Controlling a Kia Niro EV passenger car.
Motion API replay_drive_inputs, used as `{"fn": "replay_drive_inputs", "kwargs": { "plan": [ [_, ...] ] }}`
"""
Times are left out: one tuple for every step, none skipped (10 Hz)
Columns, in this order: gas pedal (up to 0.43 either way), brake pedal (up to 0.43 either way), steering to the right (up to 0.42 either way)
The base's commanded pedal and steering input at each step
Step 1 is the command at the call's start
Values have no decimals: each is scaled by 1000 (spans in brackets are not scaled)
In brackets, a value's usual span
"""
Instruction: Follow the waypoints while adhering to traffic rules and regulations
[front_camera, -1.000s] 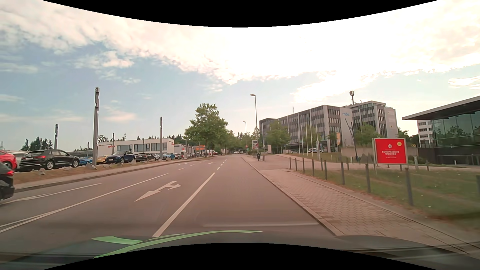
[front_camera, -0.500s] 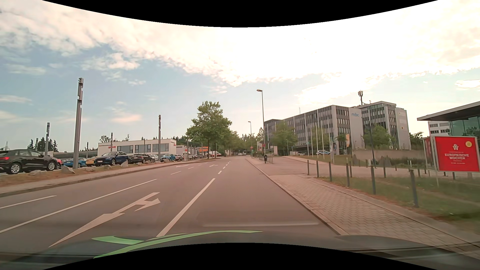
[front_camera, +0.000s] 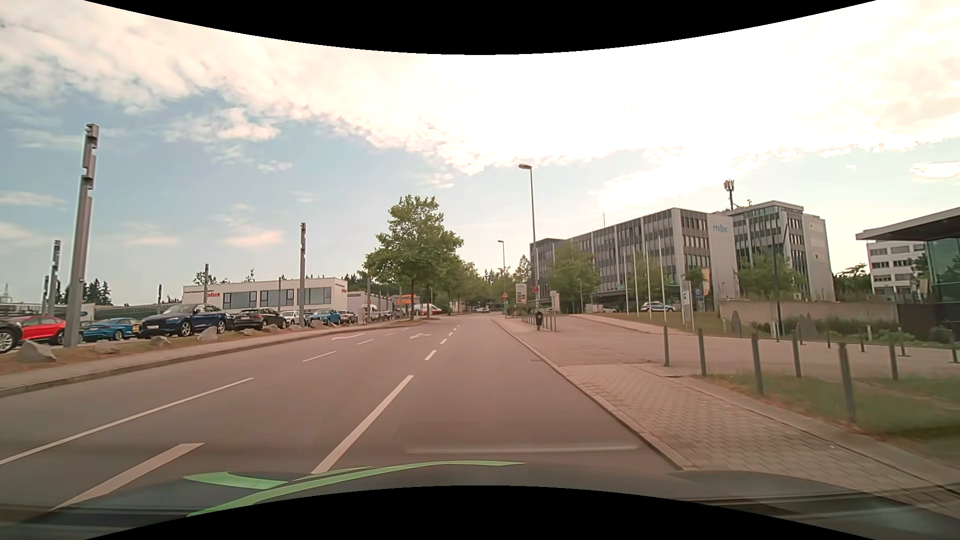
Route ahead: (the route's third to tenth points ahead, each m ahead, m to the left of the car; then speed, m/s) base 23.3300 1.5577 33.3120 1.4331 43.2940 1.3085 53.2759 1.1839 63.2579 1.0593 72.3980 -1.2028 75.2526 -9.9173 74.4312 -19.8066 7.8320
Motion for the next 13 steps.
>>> {"fn": "replay_drive_inputs", "kwargs": {
  "plan": [
    [268,0,-1],
    [268,0,-1],
    [268,0,-1],
    [268,0,-1],
    [268,0,-1],
    [268,0,-3],
    [268,0,-6],
    [268,0,-6],
    [268,0,-5],
    [268,0,-6],
    [268,0,-6],
    [268,0,-6],
    [268,0,-8]
  ]
}}
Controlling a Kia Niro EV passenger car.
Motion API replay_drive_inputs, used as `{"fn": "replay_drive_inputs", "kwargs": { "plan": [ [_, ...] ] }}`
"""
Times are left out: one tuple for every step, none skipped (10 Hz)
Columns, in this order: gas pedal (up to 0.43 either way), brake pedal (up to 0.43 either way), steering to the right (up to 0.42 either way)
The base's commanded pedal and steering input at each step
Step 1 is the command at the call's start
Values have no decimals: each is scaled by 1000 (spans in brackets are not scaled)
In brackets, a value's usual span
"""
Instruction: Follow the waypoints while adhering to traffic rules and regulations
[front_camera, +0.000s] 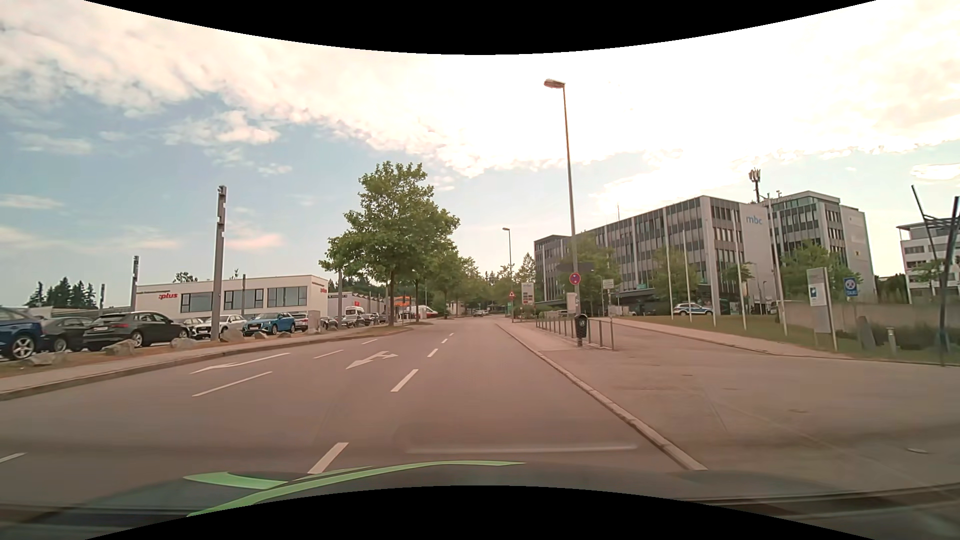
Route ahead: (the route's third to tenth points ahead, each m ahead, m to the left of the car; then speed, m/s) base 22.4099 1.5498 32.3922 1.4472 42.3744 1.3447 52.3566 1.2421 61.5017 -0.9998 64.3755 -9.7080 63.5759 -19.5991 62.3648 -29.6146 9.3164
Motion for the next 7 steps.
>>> {"fn": "replay_drive_inputs", "kwargs": {
  "plan": [
    [260,0,-6],
    [248,0,-6],
    [240,0,-6],
    [228,0,-6],
    [220,0,-5],
    [197,0,-5],
    [189,0,-4]
  ]
}}
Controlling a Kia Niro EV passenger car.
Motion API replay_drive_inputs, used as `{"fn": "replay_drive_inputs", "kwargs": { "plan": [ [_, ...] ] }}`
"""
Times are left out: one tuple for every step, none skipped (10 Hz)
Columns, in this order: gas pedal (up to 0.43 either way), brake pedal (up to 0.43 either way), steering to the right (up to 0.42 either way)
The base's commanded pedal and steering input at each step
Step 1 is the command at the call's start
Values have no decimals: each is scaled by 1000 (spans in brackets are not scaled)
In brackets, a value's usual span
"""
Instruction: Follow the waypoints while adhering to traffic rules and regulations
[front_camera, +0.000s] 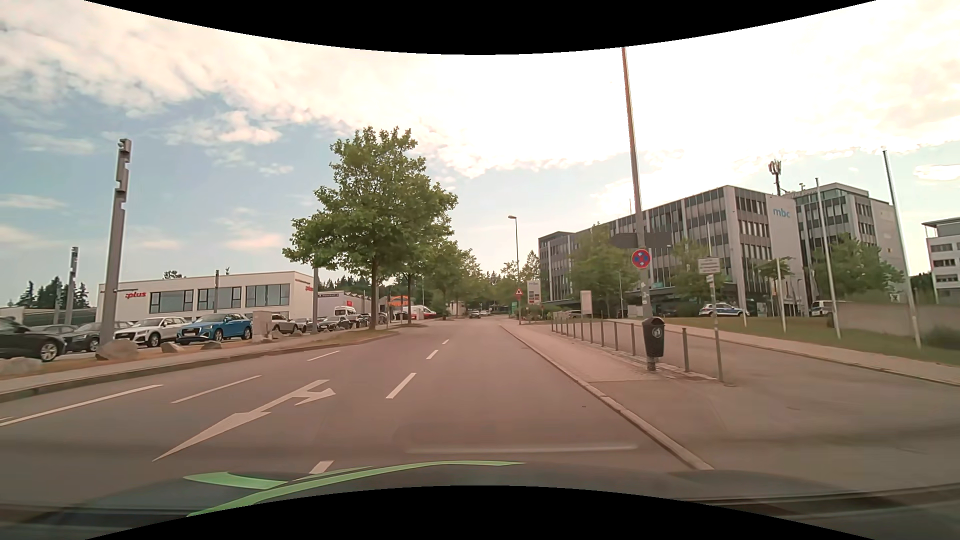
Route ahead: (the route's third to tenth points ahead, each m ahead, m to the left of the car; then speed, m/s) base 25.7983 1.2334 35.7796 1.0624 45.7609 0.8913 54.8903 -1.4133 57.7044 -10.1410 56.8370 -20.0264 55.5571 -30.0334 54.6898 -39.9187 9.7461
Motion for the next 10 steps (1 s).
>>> {"fn": "replay_drive_inputs", "kwargs": {
  "plan": [
    [157,0,-3],
    [150,0,-2],
    [130,0,-2],
    [98,0,-2],
    [98,0,-1],
    [87,0,-1],
    [79,0,-1],
    [67,0,-1],
    [67,0,0],
    [67,0,0]
  ]
}}
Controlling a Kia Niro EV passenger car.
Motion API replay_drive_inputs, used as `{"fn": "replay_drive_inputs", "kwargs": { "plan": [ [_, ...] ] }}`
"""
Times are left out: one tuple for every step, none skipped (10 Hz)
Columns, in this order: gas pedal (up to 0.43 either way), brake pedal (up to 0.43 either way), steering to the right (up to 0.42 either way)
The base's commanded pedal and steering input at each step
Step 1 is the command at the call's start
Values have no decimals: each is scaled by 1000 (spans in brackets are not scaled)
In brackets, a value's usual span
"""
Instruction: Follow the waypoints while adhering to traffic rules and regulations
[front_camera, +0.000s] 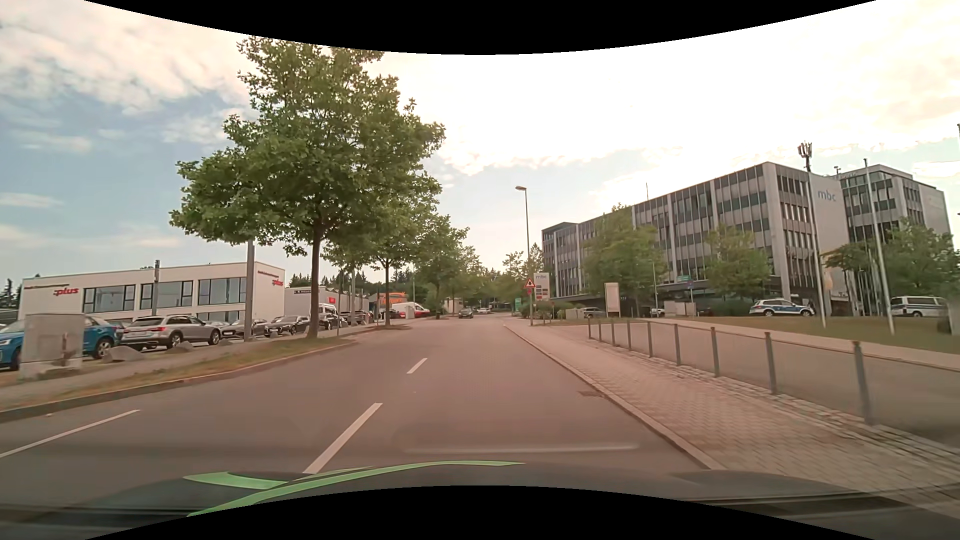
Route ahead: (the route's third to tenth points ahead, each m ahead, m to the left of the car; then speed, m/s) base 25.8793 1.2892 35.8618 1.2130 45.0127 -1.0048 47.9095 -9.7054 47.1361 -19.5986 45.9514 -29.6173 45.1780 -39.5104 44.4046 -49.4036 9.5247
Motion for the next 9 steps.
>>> {"fn": "replay_drive_inputs", "kwargs": {
  "plan": [
    [59,0,1],
    [47,0,1],
    [47,0,1],
    [47,0,1],
    [39,0,1],
    [20,0,1],
    [0,0,1],
    [0,0,1],
    [0,0,2]
  ]
}}
